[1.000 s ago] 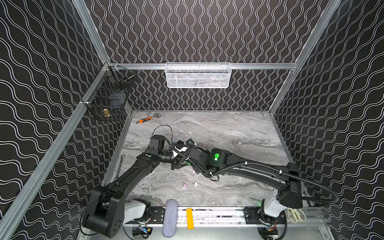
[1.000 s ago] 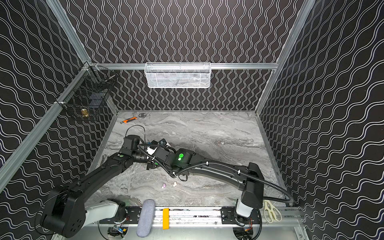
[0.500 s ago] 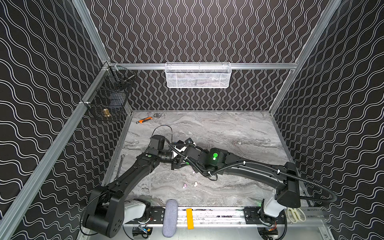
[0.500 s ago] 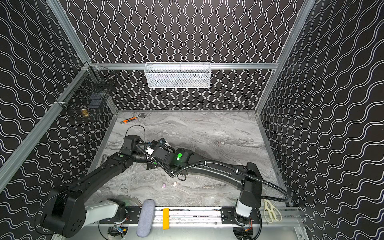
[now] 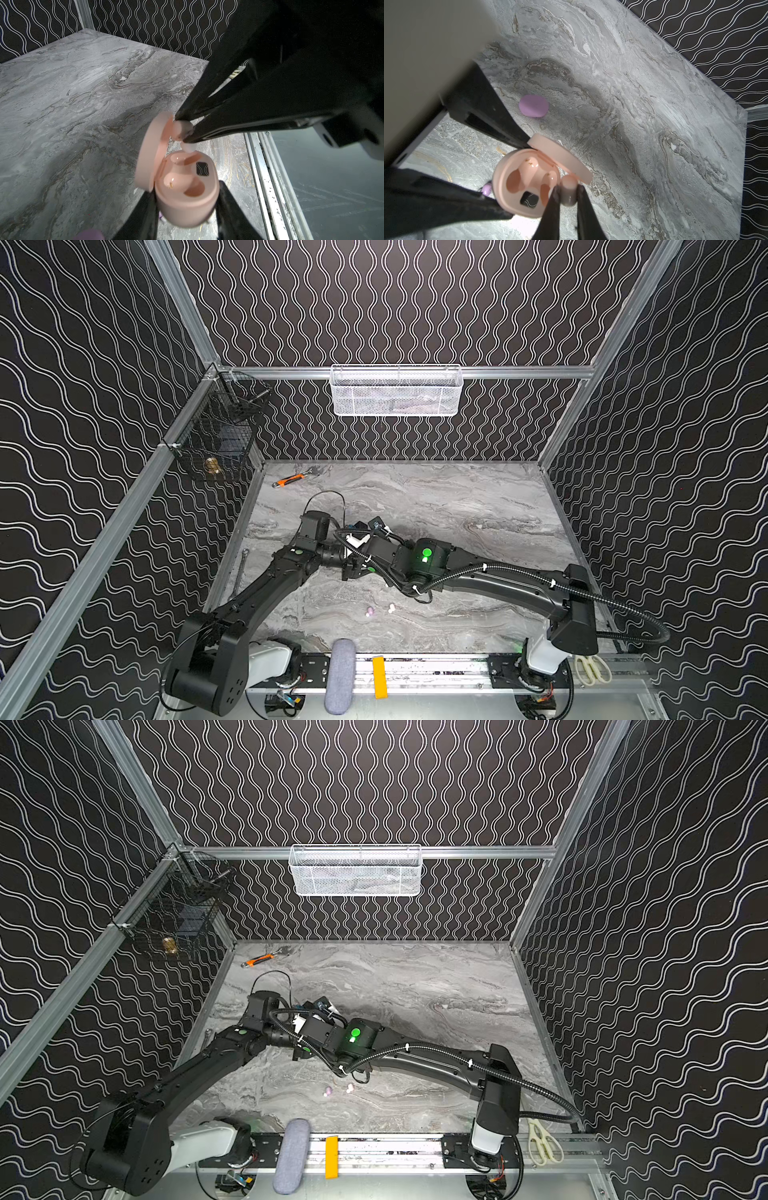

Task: Insert wireless bluetooth earbuds into charging case
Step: Insert the wireless bluetooth earbud into the charging case.

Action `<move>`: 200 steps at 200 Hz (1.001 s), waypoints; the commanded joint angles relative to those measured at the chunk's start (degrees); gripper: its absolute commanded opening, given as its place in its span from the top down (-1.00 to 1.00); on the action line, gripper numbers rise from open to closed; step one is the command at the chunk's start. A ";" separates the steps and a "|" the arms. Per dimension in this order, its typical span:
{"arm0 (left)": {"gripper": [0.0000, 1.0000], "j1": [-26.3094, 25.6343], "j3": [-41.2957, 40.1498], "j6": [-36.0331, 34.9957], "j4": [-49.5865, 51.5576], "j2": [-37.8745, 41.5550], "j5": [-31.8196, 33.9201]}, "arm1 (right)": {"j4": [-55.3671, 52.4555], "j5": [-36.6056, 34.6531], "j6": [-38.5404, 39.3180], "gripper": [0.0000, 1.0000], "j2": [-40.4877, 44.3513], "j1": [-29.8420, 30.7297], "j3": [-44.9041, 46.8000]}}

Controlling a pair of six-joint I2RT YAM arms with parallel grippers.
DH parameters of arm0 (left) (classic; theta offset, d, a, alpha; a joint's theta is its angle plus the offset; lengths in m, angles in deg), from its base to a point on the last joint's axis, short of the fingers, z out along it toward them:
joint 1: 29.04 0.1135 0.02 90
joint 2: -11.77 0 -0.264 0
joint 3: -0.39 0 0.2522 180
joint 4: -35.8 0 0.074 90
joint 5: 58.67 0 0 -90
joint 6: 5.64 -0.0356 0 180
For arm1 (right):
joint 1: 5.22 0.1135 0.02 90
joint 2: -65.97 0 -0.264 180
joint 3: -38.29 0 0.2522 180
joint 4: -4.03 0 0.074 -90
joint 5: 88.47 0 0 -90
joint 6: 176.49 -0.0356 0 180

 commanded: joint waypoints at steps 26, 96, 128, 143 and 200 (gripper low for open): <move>0.49 -0.03 0.57 1.26 -3.89 0.20 -0.13 | -0.28 3.19 0.38 0.69 1.63 0.49 1.51; 0.48 -0.03 0.52 2.15 -4.75 -0.30 -0.63 | 0.76 3.66 -0.22 0.69 2.98 0.73 2.97; 0.48 -0.01 0.56 2.29 -4.72 -0.05 -1.18 | 1.30 3.20 0.03 0.69 2.32 0.79 3.15; 0.48 0.05 0.39 2.27 -4.76 0.03 -1.27 | 1.52 2.90 0.20 0.69 2.03 0.68 2.89; 0.48 -0.01 0.25 2.21 -4.71 0.09 -0.92 | 3.87 3.42 -0.50 0.69 2.58 0.04 3.61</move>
